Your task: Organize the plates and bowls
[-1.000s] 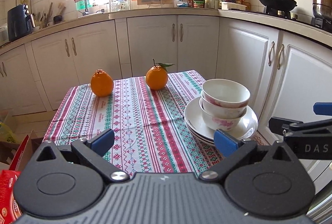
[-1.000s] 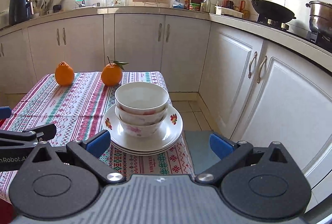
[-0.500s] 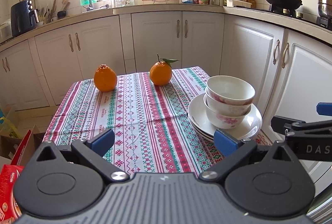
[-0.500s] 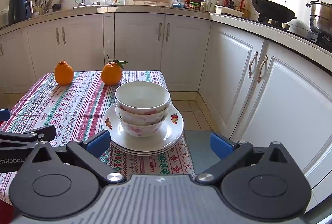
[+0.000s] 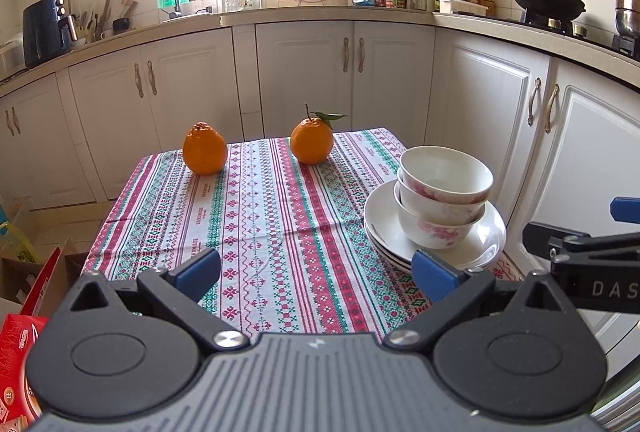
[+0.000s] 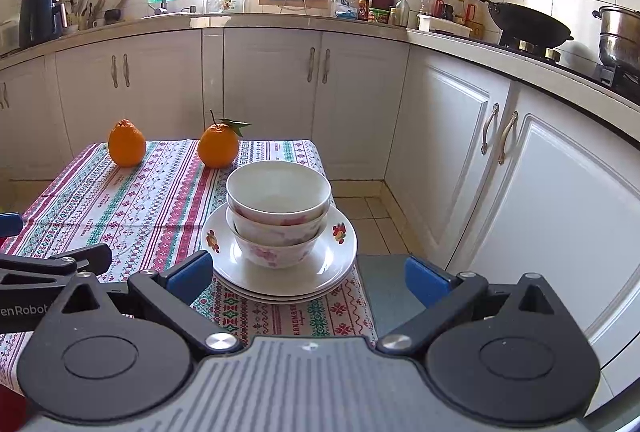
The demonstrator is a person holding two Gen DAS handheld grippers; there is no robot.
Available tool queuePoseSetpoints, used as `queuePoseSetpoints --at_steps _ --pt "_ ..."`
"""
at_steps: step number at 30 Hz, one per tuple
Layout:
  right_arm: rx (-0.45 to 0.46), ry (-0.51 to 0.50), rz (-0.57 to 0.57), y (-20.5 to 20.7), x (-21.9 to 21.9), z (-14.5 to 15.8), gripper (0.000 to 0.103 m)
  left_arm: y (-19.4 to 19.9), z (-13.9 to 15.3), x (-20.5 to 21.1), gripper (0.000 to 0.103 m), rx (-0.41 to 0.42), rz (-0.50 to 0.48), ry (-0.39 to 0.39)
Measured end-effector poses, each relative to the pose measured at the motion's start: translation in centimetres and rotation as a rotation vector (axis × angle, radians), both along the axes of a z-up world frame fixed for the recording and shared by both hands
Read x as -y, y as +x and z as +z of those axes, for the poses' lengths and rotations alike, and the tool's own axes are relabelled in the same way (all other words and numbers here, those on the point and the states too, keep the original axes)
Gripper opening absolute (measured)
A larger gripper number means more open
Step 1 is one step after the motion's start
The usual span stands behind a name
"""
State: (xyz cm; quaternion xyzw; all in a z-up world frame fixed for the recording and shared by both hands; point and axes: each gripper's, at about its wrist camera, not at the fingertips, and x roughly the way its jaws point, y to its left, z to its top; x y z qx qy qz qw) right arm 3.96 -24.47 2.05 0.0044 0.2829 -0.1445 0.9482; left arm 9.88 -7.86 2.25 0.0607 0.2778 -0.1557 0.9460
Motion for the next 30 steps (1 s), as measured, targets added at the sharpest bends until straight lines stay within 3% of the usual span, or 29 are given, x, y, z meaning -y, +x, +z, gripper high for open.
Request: queuePoseSetpoints --at_steps 30 --pt "0.022 -0.016 0.015 -0.26 -0.31 0.22 0.103 -0.03 0.25 -0.14 0.101 0.002 0.009 -0.007"
